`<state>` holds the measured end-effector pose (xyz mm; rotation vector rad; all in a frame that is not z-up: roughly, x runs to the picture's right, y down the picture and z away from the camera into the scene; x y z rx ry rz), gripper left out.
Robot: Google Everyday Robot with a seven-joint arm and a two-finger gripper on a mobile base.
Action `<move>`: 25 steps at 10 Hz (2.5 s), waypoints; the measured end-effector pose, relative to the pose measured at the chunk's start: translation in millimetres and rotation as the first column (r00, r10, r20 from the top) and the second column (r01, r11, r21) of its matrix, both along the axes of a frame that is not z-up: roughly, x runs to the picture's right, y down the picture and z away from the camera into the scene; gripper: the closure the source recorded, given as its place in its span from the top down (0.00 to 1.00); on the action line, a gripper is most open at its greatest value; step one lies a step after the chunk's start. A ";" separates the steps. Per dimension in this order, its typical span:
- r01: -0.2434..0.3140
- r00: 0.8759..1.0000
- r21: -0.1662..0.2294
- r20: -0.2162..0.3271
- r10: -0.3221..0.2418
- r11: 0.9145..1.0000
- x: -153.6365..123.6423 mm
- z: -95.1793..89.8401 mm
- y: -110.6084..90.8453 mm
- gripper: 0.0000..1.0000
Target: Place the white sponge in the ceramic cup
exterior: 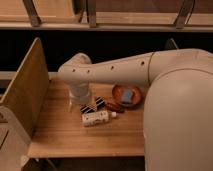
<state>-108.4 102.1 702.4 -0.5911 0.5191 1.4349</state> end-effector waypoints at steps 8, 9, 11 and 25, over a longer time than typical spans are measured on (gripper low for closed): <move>0.000 1.000 -0.001 -0.002 0.000 1.000 1.0 0.3 0.2 0.65; 0.000 1.000 -0.001 -0.002 0.000 1.000 1.1 0.3 0.2 0.65; 0.000 1.000 -0.001 -0.002 0.000 1.000 1.1 0.3 0.2 0.65; -0.114 0.993 0.344 0.023 0.113 0.932 130.5 16.2 -105.8 0.65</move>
